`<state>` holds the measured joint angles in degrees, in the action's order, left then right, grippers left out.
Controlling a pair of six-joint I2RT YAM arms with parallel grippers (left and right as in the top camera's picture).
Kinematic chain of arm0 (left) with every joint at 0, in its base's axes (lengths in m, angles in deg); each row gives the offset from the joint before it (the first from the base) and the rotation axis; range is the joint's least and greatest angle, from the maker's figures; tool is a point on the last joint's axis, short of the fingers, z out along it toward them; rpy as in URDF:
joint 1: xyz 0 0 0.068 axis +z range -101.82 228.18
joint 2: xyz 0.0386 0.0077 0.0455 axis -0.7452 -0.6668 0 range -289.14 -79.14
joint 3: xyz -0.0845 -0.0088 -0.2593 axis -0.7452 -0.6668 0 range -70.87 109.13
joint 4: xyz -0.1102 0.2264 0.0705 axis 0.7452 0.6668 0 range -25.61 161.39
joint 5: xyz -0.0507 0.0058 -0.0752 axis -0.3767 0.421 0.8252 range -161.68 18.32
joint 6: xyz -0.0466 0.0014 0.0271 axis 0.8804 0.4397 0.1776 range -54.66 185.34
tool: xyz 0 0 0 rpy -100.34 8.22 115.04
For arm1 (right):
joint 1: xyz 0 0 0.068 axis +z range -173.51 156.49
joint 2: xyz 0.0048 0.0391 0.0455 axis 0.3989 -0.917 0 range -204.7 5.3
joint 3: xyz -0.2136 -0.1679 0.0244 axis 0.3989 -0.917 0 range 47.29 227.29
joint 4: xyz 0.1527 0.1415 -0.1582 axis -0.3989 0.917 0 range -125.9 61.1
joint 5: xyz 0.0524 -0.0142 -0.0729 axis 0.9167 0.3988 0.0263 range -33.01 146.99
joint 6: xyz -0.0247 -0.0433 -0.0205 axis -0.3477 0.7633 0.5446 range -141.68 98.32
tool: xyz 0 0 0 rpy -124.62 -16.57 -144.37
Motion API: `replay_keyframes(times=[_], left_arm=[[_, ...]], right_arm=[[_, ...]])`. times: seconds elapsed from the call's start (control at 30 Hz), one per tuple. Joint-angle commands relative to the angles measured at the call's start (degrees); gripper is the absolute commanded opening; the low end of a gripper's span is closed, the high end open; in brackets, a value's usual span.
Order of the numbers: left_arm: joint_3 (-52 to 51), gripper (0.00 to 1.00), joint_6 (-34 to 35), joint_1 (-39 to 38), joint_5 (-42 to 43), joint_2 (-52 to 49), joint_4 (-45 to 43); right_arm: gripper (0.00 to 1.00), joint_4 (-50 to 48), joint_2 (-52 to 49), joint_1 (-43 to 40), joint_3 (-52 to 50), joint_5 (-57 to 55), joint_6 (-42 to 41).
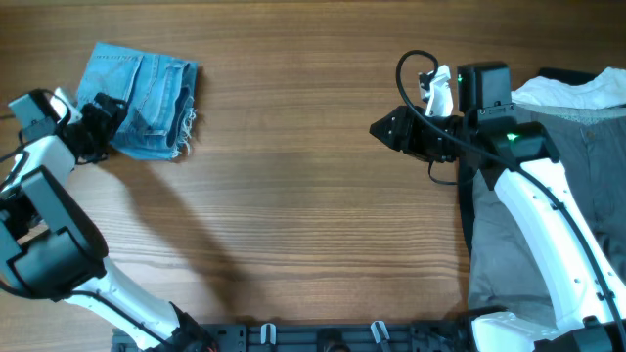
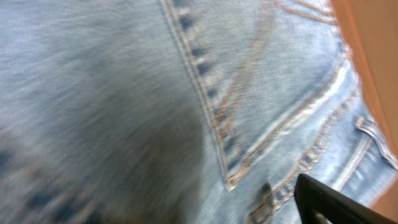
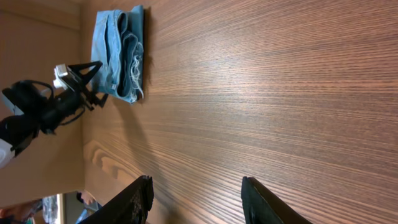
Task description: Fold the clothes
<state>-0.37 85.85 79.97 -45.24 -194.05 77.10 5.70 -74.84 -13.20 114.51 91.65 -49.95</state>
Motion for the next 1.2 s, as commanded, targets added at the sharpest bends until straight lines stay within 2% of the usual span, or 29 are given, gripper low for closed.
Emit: replay_keyframes(times=[0.0,0.1,0.13,0.2,0.23,0.27,0.33,0.37,0.43,0.5,0.53,0.57,0.67,0.73,0.83,0.87,0.9,0.93,1.0,1.07,1.13,1.17], left_arm=[[0.24,1.00,4.42,5.35,0.35,3.56,4.76],[0.24,1.00,3.50,9.46,3.15,8.98,17.68],[0.24,1.00,1.07,10.82,4.37,12.00,23.87],[0.24,0.96,-12.63,10.51,15.87,16.92,28.85],[0.24,0.95,-17.31,9.27,20.76,19.67,30.91],[0.24,0.95,-22.91,5.95,23.15,24.96,34.84],[0.24,0.92,-30.56,-0.79,22.49,33.48,40.35],[0.24,0.92,-30.99,-6.01,17.79,39.91,42.82],[0.24,0.98,-29.27,-12.66,8.66,49.37,45.05],[0.24,1.00,-24.00,-19.02,-2.40,59.71,46.51],[0.24,1.00,-21.18,-20.94,-6.29,64.41,47.25],[0.24,1.00,-19.56,-22.53,-8.76,70.49,48.70],[0.24,1.00,-19.65,-22.84,-11.61,81.26,54.58],[0.24,1.00,-19.61,-22.86,-12.20,85.26,58.31],[0.24,1.00,-19.61,-22.86,-12.17,88.32,58.40],[0.24,1.00,-19.61,-22.86,-12.17,88.35,58.77],[0.24,1.00,-19.61,-22.86,-12.17,88.35,58.75],[0.24,1.00,-19.61,-22.86,-12.17,88.35,58.75],[0.24,1.00,-19.61,-22.86,-12.17,88.35,58.77],[0.24,1.00,-19.61,-22.86,-12.17,88.35,58.75],[0.24,1.00,-19.61,-22.86,-12.17,88.35,58.75],[0.24,1.00,-19.61,-22.86,-12.17,88.35,58.75]], right_arm=[[0.50,0.22,-0.11,0.17,0.39,-0.26,-0.35],[0.50,1.09,-0.11,0.17,0.39,-0.26,-0.20],[0.49,1.51,-0.09,0.35,0.39,-0.28,-0.17],[0.47,1.75,-0.09,1.57,0.39,-1.03,1.62],[0.47,2.03,0.15,2.89,0.39,-3.26,1.66],[0.49,1.90,1.16,4.94,0.39,-4.31,2.91],[0.59,2.03,4.81,8.61,0.39,-7.08,6.12],[0.65,2.23,8.74,11.58,0.39,-12.31,7.69],[0.71,1.99,14.47,14.71,0.39,-18.78,9.75],[0.80,1.46,21.22,16.00,0.39,-21.55,12.07],[0.96,1.25,24.72,15.98,0.39,-21.79,13.64],[1.00,1.22,28.11,15.98,0.39,-21.79,14.82],[1.00,2.40,34.10,15.98,0.39,-21.77,14.73],[1.00,4.42,35.41,15.98,0.39,-21.75,14.64],[1.00,6.86,34.77,15.98,0.39,-21.73,12.28],[1.00,8.52,34.03,15.98,0.39,-21.75,2.08],[1.00,8.81,33.46,15.98,0.39,-21.77,-3.87],[1.00,9.18,33.16,15.98,0.39,-21.75,-5.11],[1.00,13.18,32.33,15.98,0.39,-23.76,-3.10],[1.00,13.57,32.24,15.98,0.37,-30.53,-1.60],[1.00,8.31,32.26,15.98,-0.74,-35.95,3.04],[1.00,1.68,33.05,15.98,-2.97,-35.87,9.60]])
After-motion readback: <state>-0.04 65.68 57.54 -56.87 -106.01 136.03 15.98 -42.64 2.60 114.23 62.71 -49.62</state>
